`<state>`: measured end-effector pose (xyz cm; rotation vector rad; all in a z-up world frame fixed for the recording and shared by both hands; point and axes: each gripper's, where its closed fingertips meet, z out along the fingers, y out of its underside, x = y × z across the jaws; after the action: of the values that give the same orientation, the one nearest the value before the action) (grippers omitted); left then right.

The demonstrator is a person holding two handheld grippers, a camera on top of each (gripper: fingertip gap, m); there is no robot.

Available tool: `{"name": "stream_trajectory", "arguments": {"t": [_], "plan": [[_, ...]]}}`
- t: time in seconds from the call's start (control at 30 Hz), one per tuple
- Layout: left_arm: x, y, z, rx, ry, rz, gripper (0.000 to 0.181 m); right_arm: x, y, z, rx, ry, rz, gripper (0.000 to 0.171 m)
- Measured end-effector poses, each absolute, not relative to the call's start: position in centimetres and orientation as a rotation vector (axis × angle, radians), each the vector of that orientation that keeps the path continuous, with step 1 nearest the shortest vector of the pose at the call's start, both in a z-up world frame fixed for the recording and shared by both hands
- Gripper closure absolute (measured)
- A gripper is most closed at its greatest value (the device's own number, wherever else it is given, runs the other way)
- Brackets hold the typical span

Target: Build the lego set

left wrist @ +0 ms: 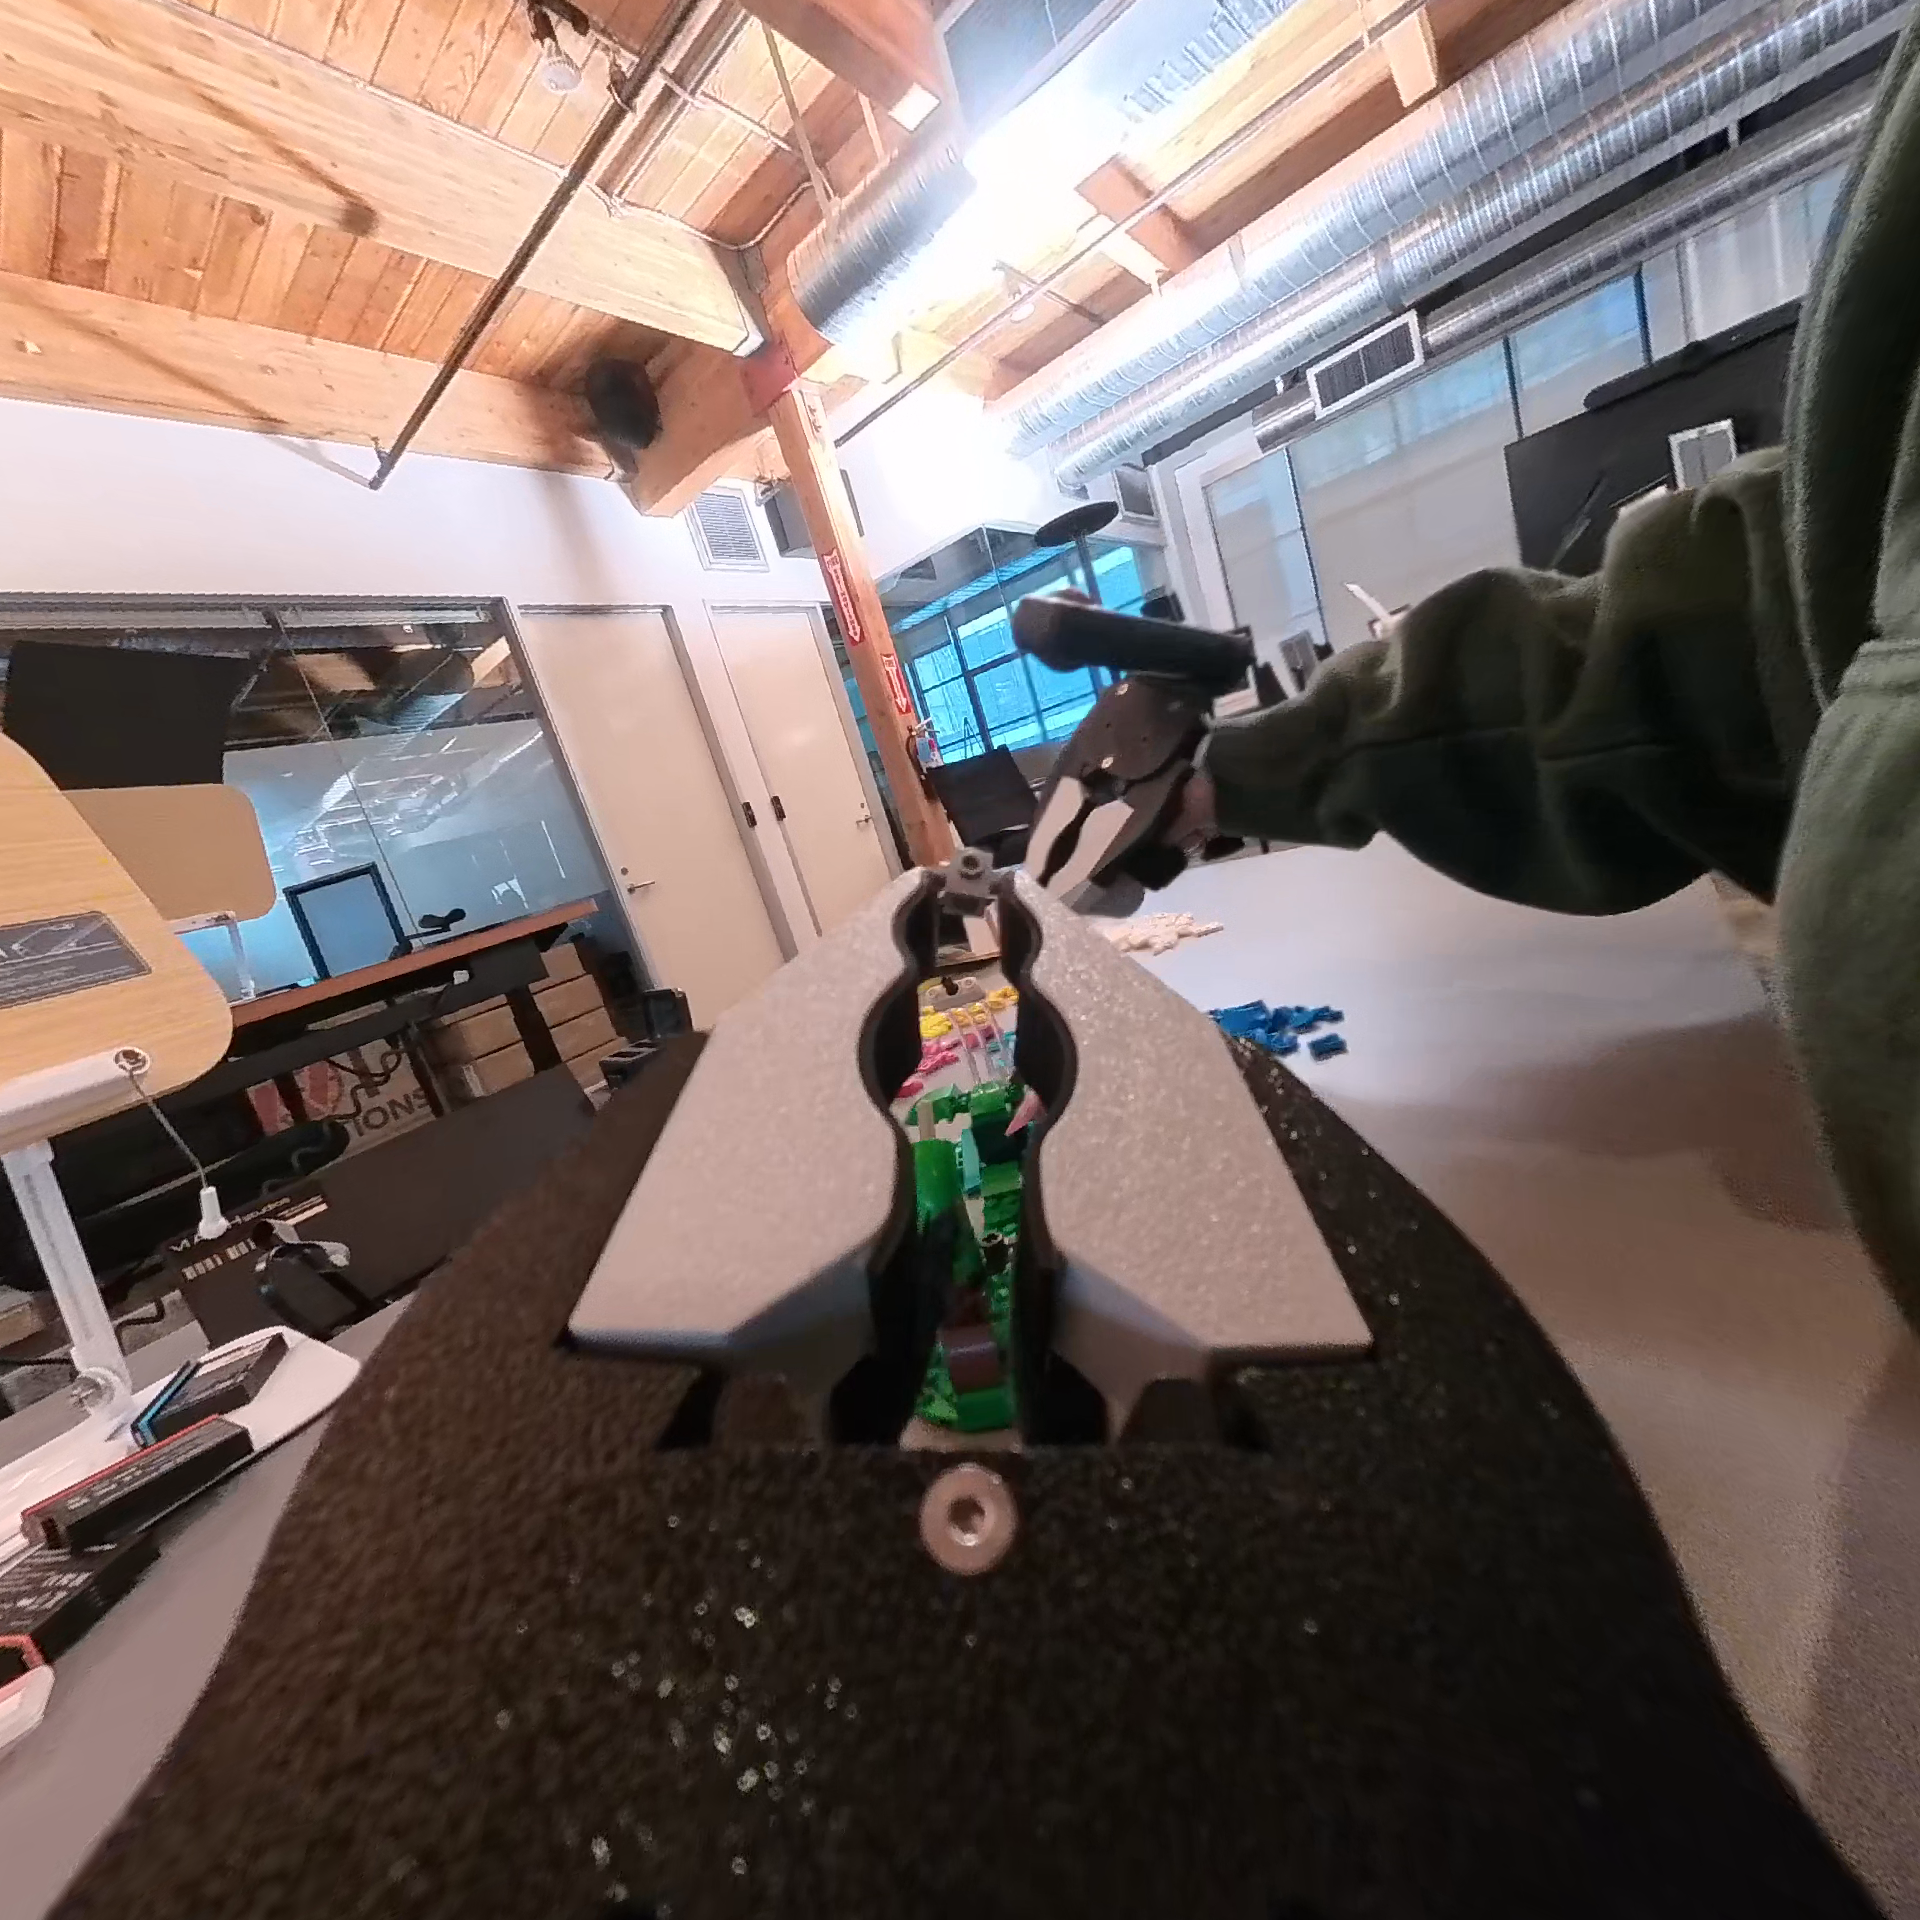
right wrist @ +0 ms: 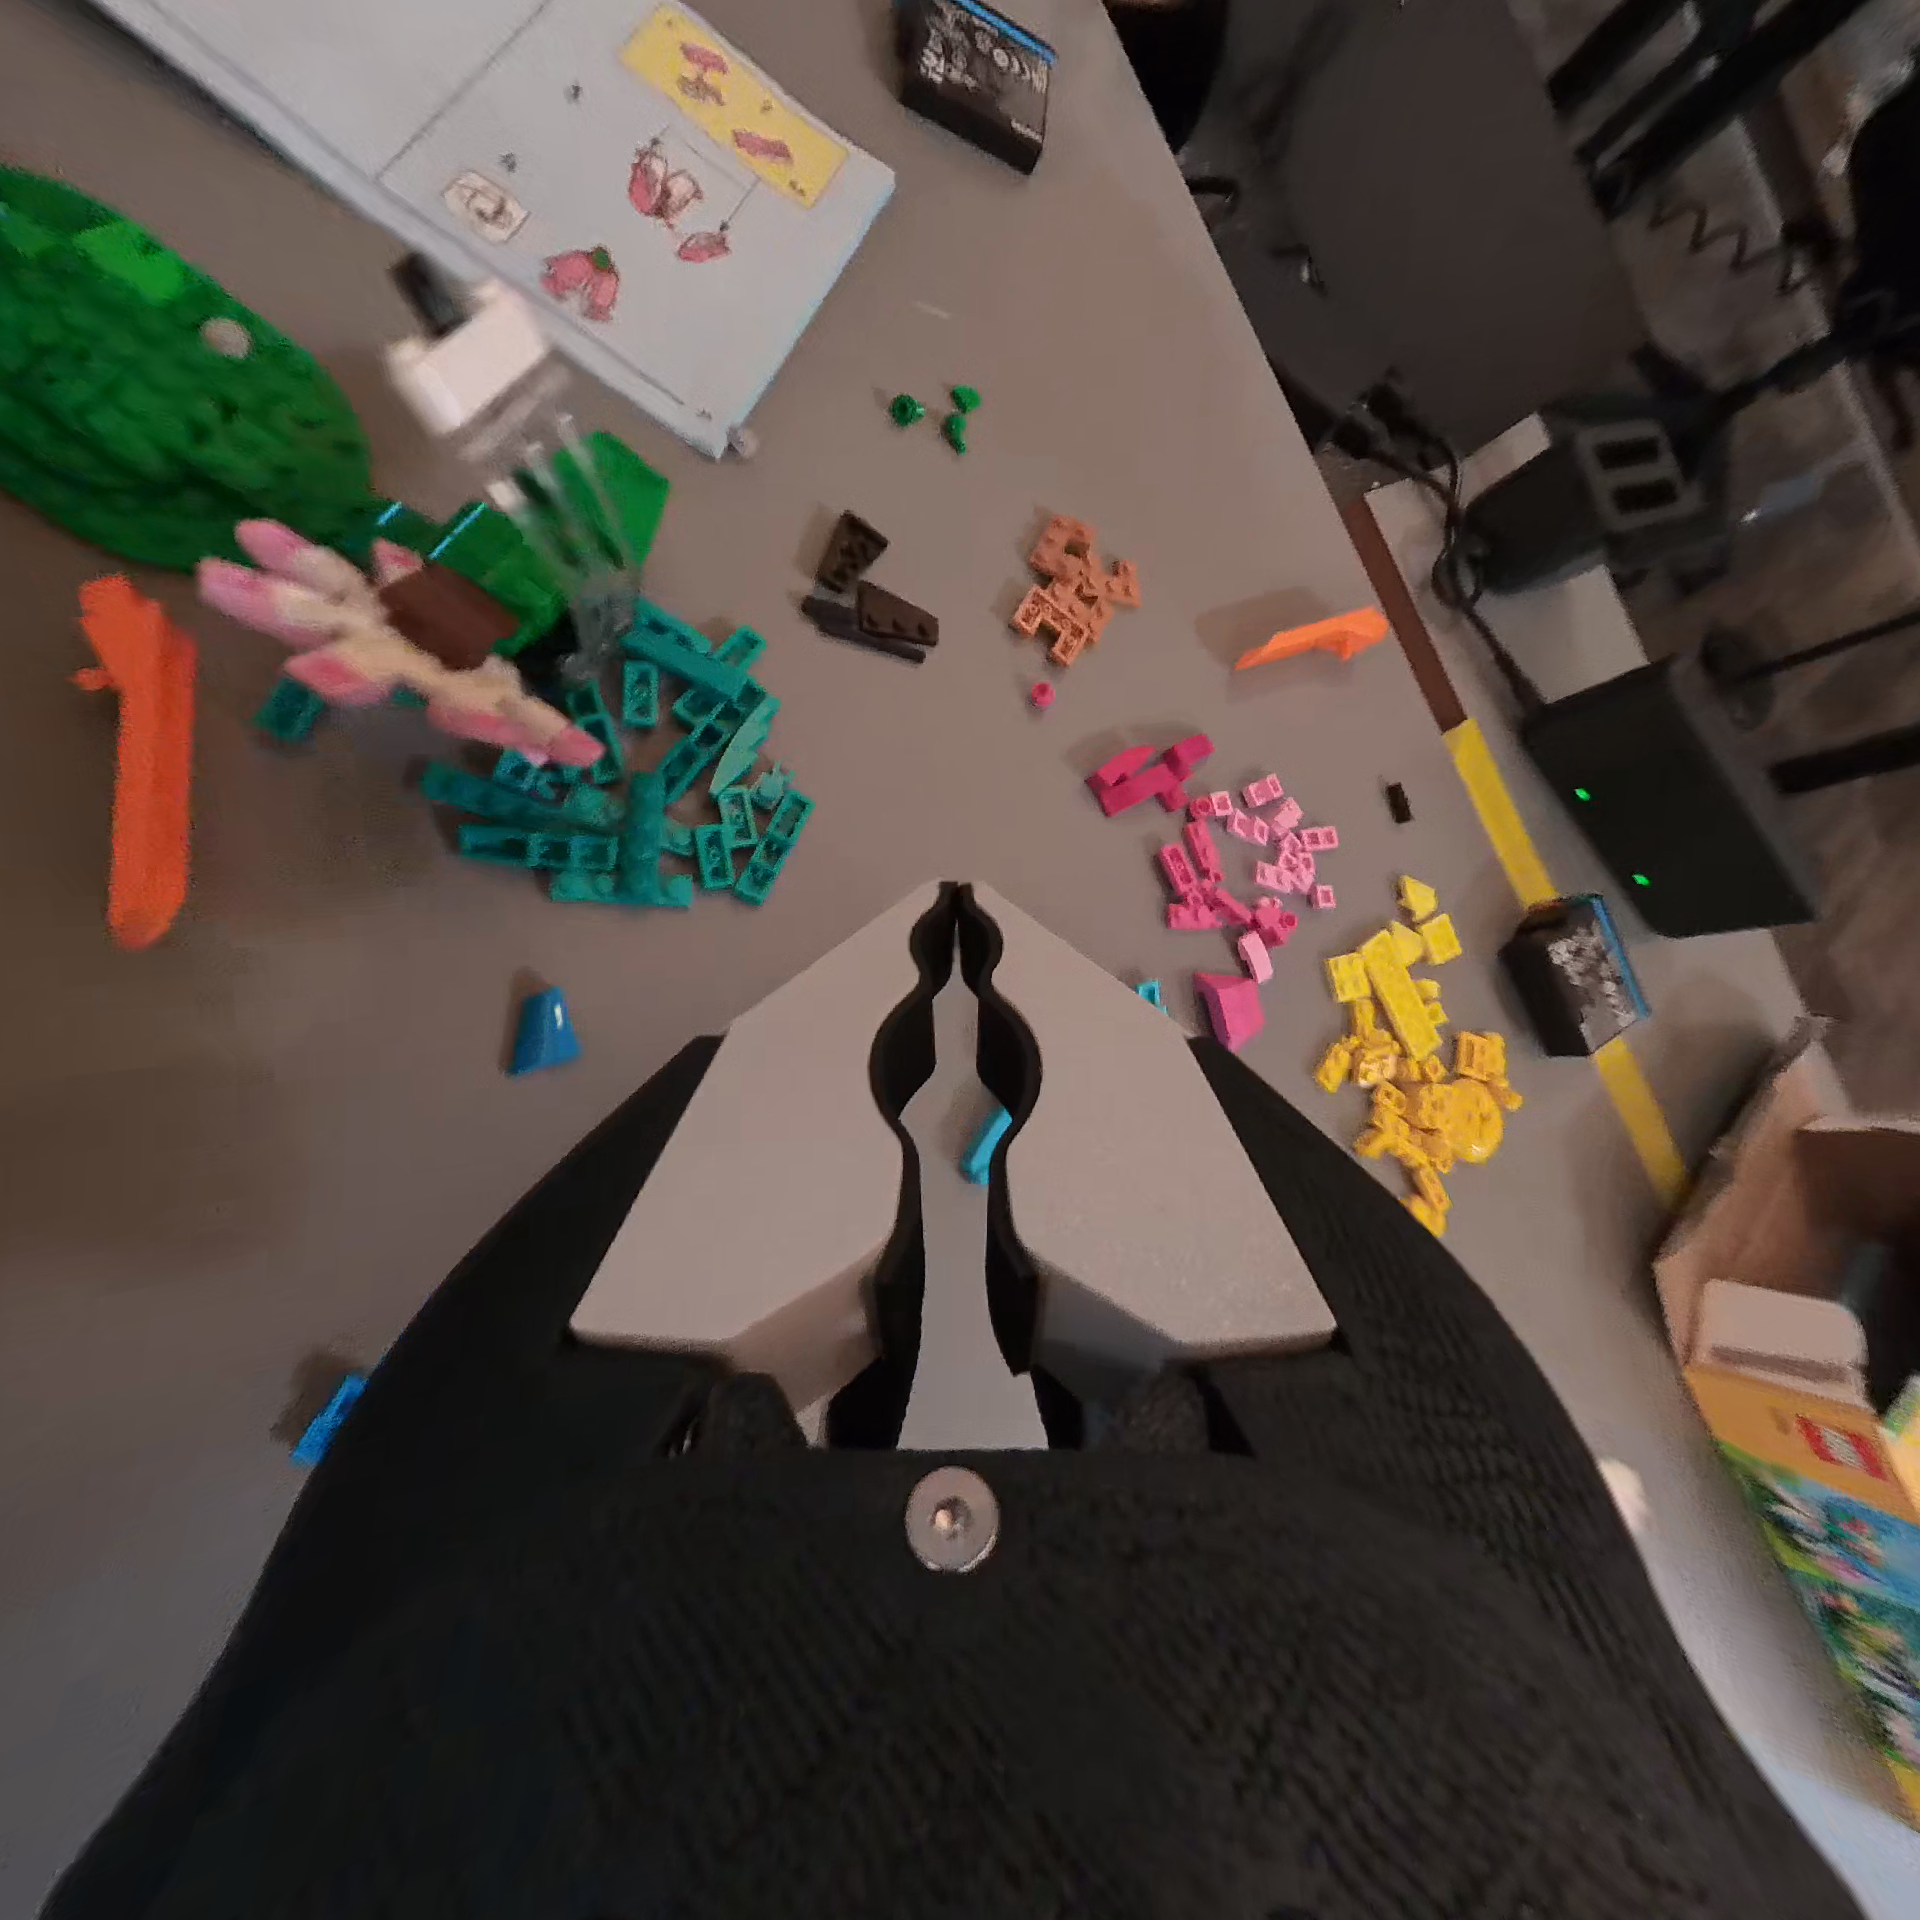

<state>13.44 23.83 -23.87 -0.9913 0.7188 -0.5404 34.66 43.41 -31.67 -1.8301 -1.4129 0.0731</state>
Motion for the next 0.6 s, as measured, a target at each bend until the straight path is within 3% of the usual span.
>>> {"name": "stream_trajectory", "arguments": {"t": [0.6], "plan": [[13.3, 24.1, -23.9, -1.025, 0.726, -0.551, 0.173, 29.1, 52.8, -38.6, -2.115, -1.255, 0.447, 0.158]]}}
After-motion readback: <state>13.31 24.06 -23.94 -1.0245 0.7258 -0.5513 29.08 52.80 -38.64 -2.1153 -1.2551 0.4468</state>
